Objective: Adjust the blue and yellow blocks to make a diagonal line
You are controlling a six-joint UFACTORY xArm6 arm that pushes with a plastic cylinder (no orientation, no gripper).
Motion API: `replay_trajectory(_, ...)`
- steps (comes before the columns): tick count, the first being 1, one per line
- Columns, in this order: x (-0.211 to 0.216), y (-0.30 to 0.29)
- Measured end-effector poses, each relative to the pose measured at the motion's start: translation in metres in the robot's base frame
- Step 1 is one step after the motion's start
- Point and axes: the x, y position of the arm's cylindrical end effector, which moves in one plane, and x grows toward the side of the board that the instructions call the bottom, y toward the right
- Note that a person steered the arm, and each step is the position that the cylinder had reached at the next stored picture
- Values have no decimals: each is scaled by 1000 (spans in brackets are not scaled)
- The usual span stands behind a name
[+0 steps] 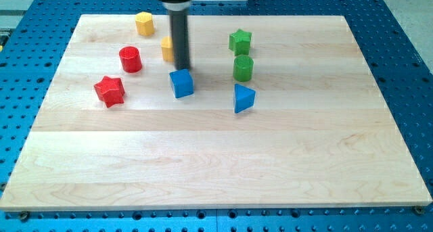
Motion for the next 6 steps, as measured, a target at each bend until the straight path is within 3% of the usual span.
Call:
replay_trajectory(1,59,-5)
replay_trajectory(3,59,25)
replay_trajectory(4,-7,-3)
replay_trajectory(5,-33,32)
replay_trajectory(6,-93,33)
